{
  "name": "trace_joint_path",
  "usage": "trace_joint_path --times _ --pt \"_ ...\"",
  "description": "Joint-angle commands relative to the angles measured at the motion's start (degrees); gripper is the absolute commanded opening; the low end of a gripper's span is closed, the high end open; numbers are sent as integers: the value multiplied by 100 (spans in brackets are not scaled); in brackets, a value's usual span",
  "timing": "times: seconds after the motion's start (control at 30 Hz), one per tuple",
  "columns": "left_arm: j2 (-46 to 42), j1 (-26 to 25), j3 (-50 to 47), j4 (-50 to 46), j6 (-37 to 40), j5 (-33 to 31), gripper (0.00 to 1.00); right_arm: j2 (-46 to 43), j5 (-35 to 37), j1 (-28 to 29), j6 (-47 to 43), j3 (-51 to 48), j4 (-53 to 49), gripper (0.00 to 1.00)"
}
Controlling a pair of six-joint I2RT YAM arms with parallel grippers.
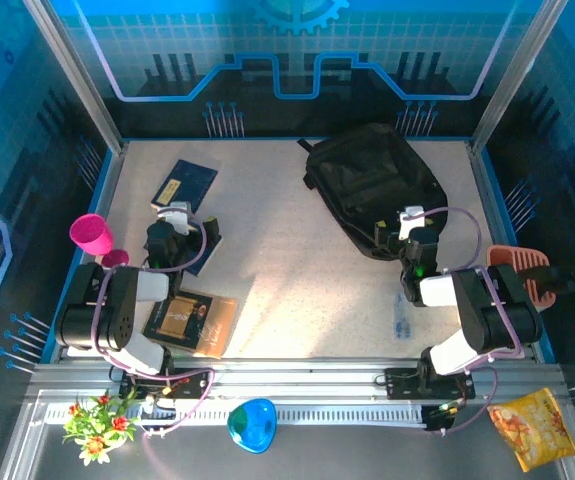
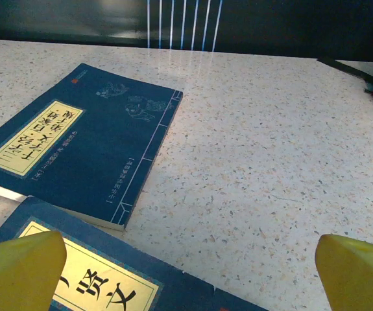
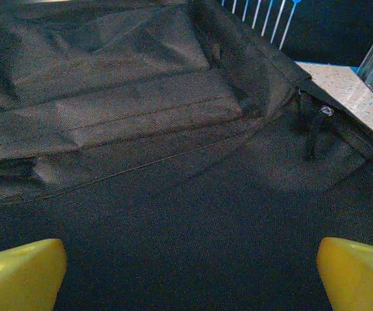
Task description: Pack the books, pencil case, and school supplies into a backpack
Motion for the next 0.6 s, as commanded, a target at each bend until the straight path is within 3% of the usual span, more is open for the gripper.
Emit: trace_joint_path --times 0.0,0.57 --pt "55 -18 -62 46 19 25 99 43 21 -48 -41 67 103 100" --pt "55 -18 -54 25 10 34 99 43 -32 -79 -11 87 63 100"
